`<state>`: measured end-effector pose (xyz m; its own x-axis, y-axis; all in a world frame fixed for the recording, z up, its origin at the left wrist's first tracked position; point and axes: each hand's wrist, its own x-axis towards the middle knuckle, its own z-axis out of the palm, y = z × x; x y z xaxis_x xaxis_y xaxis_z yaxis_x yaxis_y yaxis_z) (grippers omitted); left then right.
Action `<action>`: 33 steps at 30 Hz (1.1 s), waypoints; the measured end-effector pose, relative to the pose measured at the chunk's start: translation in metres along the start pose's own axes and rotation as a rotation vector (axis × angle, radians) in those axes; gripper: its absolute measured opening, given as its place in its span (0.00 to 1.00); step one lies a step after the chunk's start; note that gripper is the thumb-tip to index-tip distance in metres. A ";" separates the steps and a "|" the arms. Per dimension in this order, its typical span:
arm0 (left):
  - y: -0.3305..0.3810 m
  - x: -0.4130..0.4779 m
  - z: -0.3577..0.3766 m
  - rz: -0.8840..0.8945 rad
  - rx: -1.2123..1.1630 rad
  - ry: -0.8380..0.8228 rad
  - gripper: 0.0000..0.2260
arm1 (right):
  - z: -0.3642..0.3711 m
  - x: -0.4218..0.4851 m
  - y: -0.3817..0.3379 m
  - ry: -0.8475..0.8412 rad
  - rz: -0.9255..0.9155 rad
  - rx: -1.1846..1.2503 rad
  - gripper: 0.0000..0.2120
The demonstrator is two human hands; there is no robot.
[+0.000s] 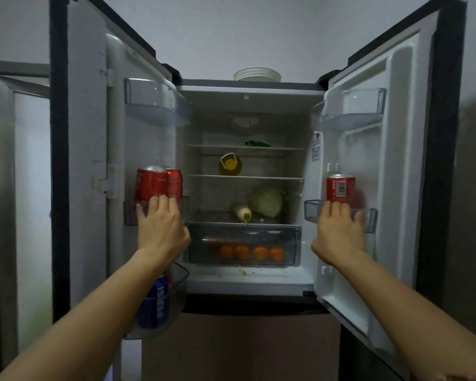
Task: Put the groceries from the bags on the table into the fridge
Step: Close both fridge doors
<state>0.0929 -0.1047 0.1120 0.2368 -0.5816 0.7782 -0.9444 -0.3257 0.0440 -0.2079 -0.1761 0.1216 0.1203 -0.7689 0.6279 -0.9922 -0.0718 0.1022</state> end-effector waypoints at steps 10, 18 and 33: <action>0.074 0.019 0.010 0.160 -0.292 -0.168 0.23 | -0.003 0.009 -0.034 -0.073 -0.272 0.427 0.38; 0.069 -0.009 0.007 0.209 -0.328 0.493 0.39 | 0.020 0.005 -0.001 0.501 -0.327 0.295 0.33; 0.090 -0.002 0.109 0.011 -0.317 -0.048 0.50 | 0.061 0.015 -0.023 0.144 -0.046 0.629 0.42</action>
<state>0.0325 -0.2135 0.0461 0.2299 -0.6209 0.7494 -0.9691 -0.0751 0.2351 -0.1850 -0.2244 0.0818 0.1232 -0.6662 0.7355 -0.8110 -0.4948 -0.3123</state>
